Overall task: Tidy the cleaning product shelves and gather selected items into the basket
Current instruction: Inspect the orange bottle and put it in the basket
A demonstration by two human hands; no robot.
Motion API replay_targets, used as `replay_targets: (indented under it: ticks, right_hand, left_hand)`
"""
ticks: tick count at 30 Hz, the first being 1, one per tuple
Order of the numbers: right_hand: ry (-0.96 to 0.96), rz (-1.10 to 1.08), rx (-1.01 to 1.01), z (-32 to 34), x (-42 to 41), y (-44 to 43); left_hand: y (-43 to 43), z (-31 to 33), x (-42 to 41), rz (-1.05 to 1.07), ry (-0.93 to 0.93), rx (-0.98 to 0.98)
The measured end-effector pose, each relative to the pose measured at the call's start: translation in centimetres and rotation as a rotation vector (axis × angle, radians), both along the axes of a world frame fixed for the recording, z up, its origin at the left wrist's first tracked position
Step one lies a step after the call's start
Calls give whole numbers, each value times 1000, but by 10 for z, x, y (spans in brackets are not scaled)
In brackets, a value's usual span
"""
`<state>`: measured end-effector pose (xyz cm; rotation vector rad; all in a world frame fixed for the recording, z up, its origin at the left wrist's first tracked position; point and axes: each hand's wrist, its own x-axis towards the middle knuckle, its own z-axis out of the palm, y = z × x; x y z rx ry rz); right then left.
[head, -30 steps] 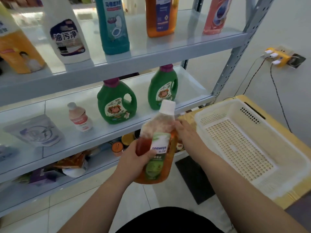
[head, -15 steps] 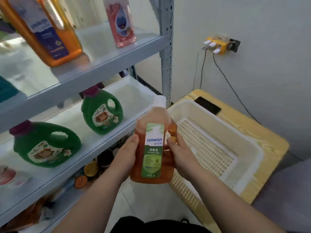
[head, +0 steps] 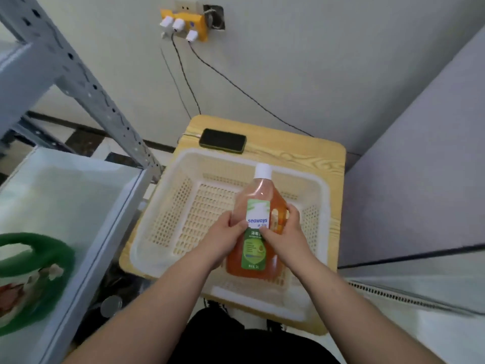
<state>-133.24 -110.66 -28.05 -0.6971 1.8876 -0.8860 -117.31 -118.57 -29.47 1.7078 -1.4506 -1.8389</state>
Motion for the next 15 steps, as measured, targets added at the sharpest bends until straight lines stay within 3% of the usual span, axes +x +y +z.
replay_targets:
  ticks: [7,15]
  right_hand:
    - [171,-93,260,-28,2,-1]
    - [181,-130,424,-39,10,1]
  left_hand:
    - [-24,-46,-24,-281,-45,172]
    - [-30,-67,-38,-431,-116,168]
